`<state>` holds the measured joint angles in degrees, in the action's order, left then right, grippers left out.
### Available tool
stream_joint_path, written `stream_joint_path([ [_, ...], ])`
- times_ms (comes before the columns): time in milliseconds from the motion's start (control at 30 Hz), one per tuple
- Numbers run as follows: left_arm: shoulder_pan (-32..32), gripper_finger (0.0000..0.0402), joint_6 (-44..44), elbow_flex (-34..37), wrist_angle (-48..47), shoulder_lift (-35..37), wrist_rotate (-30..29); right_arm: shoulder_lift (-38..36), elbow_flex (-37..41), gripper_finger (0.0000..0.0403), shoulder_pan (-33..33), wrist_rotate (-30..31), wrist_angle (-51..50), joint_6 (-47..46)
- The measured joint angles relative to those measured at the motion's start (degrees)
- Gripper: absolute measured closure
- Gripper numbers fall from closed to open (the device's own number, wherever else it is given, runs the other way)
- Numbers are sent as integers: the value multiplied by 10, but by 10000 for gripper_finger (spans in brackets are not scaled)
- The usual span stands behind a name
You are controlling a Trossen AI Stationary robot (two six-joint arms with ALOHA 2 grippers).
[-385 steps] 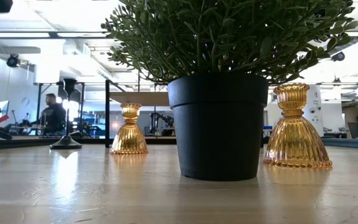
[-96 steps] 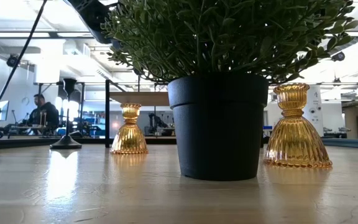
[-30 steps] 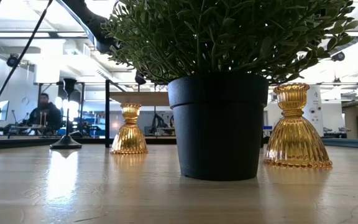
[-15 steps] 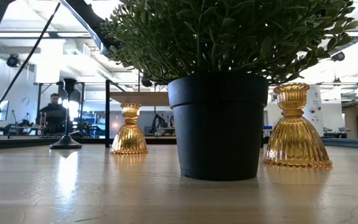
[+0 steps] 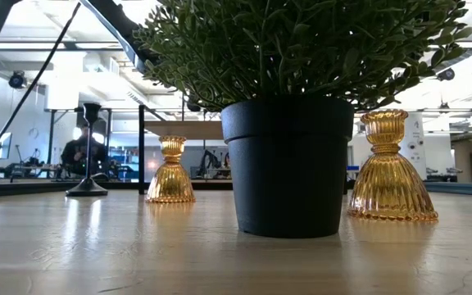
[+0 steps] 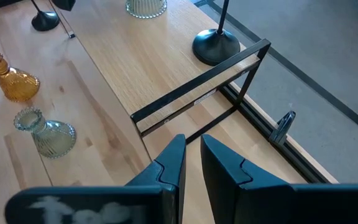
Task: Pick & Place candle stick holders
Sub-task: Put the left green glass candle holder on the shelf
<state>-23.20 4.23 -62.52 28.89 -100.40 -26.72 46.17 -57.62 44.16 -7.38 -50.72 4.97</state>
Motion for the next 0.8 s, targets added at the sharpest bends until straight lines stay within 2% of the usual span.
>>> stream_joint_path([
  [800,0,266,4,0,-2,0,-18,0,0,360,0,0,0,2],
])
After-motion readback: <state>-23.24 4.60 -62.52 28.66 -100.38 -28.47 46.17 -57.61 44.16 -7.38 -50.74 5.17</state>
